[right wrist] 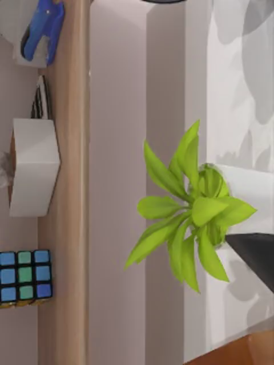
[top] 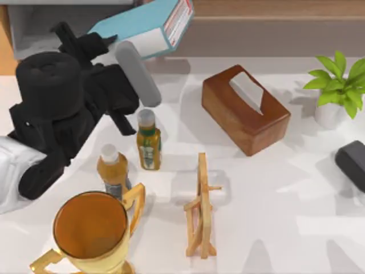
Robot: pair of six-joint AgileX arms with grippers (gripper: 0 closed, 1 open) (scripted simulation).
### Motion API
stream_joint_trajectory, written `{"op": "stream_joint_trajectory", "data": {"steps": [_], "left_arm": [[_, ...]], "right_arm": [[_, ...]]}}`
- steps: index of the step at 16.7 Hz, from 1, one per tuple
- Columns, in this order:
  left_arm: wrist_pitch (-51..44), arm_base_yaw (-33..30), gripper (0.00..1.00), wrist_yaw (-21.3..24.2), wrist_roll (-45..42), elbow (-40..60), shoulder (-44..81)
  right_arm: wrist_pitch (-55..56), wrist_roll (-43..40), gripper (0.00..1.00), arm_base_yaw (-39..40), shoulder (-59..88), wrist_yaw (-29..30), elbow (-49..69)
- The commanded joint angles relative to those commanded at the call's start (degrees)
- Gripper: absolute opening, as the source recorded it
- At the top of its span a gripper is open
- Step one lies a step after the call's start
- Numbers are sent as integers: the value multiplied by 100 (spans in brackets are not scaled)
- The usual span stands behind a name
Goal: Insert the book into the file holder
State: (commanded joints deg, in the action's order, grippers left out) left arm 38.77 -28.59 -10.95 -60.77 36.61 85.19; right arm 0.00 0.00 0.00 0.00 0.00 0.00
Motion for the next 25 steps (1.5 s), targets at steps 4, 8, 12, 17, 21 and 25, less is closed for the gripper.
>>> {"op": "stream_joint_trajectory", "data": {"steps": [4, 8, 12, 17, 21, 25], "left_arm": [[238, 799, 0, 134, -1365, -410, 198], [465, 1313, 0, 138, -2269, -110, 811], [551, 1530, 0, 136, -2681, 426, 1468], [545, 1553, 0, 139, -2738, 547, 1629], [546, 1566, 0, 135, -2744, 601, 1663], [523, 1656, 0, 164, -2763, 974, 1970]], "right_arm": [[0, 0, 100, 0, 0, 0, 0], [0, 0, 100, 0, 0, 0, 0], [0, 0, 100, 0, 0, 0, 0], [0, 0, 100, 0, 0, 0, 0], [0, 0, 100, 0, 0, 0, 0], [0, 0, 100, 0, 0, 0, 0]]}}
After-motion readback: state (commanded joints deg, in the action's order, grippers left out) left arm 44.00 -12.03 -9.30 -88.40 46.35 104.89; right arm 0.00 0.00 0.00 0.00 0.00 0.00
